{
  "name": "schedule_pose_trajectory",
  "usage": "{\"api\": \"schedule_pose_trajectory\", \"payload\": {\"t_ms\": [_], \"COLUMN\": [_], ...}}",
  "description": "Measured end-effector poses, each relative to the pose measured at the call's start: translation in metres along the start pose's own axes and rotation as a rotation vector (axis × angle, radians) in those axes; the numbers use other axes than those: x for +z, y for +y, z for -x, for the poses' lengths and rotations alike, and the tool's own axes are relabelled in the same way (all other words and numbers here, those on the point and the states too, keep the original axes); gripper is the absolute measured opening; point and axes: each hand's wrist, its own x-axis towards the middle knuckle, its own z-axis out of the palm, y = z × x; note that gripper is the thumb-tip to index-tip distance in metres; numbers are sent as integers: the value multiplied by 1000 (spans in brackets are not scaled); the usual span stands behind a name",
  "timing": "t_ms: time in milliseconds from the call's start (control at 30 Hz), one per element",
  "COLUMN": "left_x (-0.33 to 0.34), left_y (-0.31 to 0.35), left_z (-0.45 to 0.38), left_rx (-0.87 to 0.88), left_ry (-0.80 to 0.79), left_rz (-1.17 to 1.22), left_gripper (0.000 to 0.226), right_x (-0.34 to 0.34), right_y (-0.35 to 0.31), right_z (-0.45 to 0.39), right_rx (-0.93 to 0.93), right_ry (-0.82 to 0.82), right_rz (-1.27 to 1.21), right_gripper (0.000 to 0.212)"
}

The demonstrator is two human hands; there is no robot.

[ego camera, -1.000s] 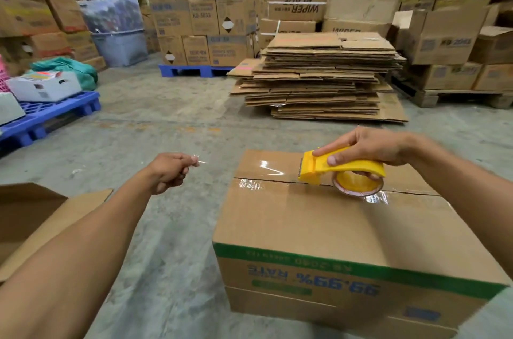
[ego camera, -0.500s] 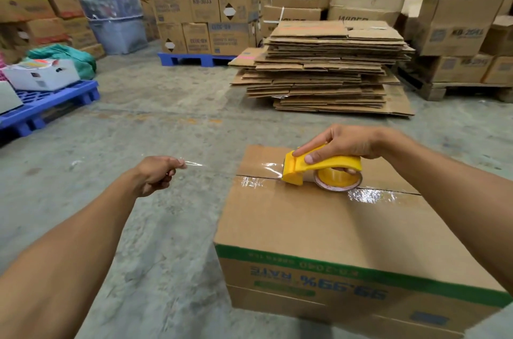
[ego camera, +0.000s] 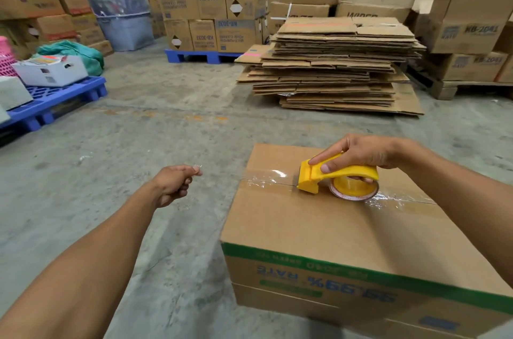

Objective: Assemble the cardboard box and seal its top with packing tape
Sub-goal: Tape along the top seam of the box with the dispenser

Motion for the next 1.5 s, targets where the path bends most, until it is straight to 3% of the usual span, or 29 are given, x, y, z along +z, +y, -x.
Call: {"api": "schedule_pose_trajectory", "payload": {"t_ms": [300, 433, 533, 900, 1033, 1500], "left_x": [-1, 2, 10, 43, 53, 71], "left_y": [6, 7, 12, 17, 7, 0], "left_z": [5, 7, 10, 19, 20, 27], "left_rx": [108, 112, 135, 118, 72, -6], "left_ry": [40, 34, 20, -34, -49, -64], "left_rz": [8, 4, 18, 32, 42, 40], "left_gripper": [23, 23, 23, 21, 20, 20], "right_x": [1, -1, -5, -16, -19, -24], "right_y": [-2, -1, 4, 23, 28, 43], "right_z": [0, 5, 12, 38, 45, 58], "right_rx": [11, -4, -11, 35, 75, 62], "right_ry": [-2, -9, -13, 1, -4, 6], "right_rz": [-5, 4, -6, 1, 2, -5], "right_gripper": [43, 70, 78, 78, 67, 76]}}
